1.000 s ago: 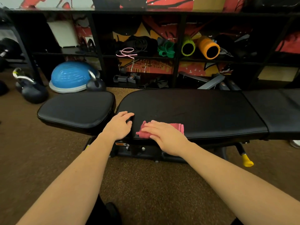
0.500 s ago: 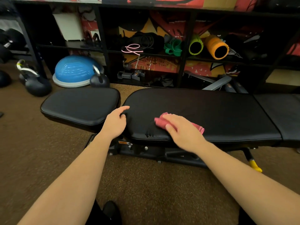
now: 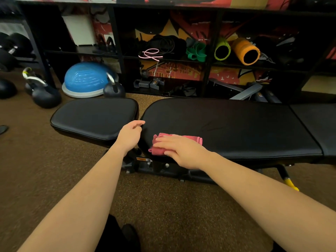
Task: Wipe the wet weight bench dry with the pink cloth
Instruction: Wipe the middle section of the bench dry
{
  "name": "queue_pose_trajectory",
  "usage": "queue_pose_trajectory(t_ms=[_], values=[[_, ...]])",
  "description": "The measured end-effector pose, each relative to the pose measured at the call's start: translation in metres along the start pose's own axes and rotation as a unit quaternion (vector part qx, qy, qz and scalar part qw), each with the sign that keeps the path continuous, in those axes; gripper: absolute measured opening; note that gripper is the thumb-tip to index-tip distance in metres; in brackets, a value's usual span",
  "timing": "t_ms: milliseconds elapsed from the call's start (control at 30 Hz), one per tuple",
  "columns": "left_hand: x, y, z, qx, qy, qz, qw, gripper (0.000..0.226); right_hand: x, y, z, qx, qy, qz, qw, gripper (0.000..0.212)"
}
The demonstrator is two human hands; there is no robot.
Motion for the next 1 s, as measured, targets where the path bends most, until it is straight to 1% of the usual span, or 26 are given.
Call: queue_pose_trajectory(t_ms=[133,200,233,300,367,400,433,467,500,533,567,633,667,733,800,900,933,1000], values=[[0.010,0.001,0.004,-0.010,-0.035,0.011,0.999,0.036,-0.003,0.026,-0.003,-0.037,-0.068,-0.017,0.997,0.038],[0.016,0.004,0.006,-0.020,-0.058,0.019,0.998,0.036,-0.002,0.042,-0.007,-0.045,-0.100,-0.005,0.994,0.038],[0.019,0.006,0.007,-0.023,-0.069,0.024,0.997,0.036,0.000,0.050,-0.011,-0.034,-0.129,0.017,0.991,0.039],[0.024,0.012,0.009,-0.018,-0.099,0.044,0.994,0.038,0.003,0.064,-0.026,0.030,-0.211,0.074,0.974,0.042],[0.037,0.019,0.011,0.000,-0.117,0.084,0.990,0.037,0.007,0.077,-0.049,0.146,-0.255,0.099,0.951,0.040],[0.046,0.024,0.014,0.007,-0.109,0.106,0.988,0.035,0.010,0.083,-0.061,0.209,-0.270,0.105,0.934,0.037],[0.058,0.030,0.018,0.007,-0.090,0.126,0.988,0.031,0.014,0.088,-0.073,0.268,-0.302,0.110,0.908,0.034],[0.071,0.037,0.024,-0.003,-0.062,0.142,0.988,0.028,0.019,0.094,-0.083,0.323,-0.358,0.119,0.868,0.030],[0.086,0.044,0.032,-0.024,-0.030,0.159,0.987,0.028,0.025,0.098,-0.090,0.361,-0.429,0.130,0.818,0.027],[0.102,0.052,0.041,-0.052,0.004,0.174,0.983,0.032,0.029,0.100,-0.095,0.381,-0.488,0.140,0.773,0.026],[0.117,0.060,0.051,-0.081,0.030,0.188,0.978,0.034,0.032,0.101,-0.100,0.391,-0.524,0.141,0.743,0.025],[0.146,0.071,0.068,-0.118,0.044,0.216,0.968,0.025,0.034,0.102,-0.112,0.394,-0.572,0.126,0.709,0.026],[0.157,0.073,0.074,-0.119,0.045,0.228,0.965,0.020,0.036,0.102,-0.117,0.390,-0.594,0.120,0.693,0.027],[0.175,0.073,0.079,-0.111,0.071,0.235,0.963,0.019,0.040,0.102,-0.129,0.378,-0.622,0.115,0.676,0.033],[0.186,0.065,0.083,-0.115,0.107,0.206,0.966,0.026,0.048,0.102,-0.141,0.369,-0.632,0.109,0.673,0.039],[0.199,0.054,0.092,-0.172,0.138,0.163,0.962,0.049,0.059,0.097,-0.155,0.356,-0.635,0.104,0.677,0.043],[0.203,0.051,0.095,-0.183,0.146,0.164,0.958,0.049,0.061,0.093,-0.159,0.345,-0.640,0.101,0.679,0.042],[0.211,0.041,0.096,-0.157,0.150,0.185,0.958,0.034,0.062,0.086,-0.169,0.317,-0.647,0.085,0.688,0.038]])
Point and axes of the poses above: each hand's wrist, its own y-axis away from the middle knuckle, its own z-axis out of the palm, x = y × z, the point moved 5 cm from there along -y, towards the middle knuckle, and after that the axes turned 13 degrees about -y, right-handed, at the moved point
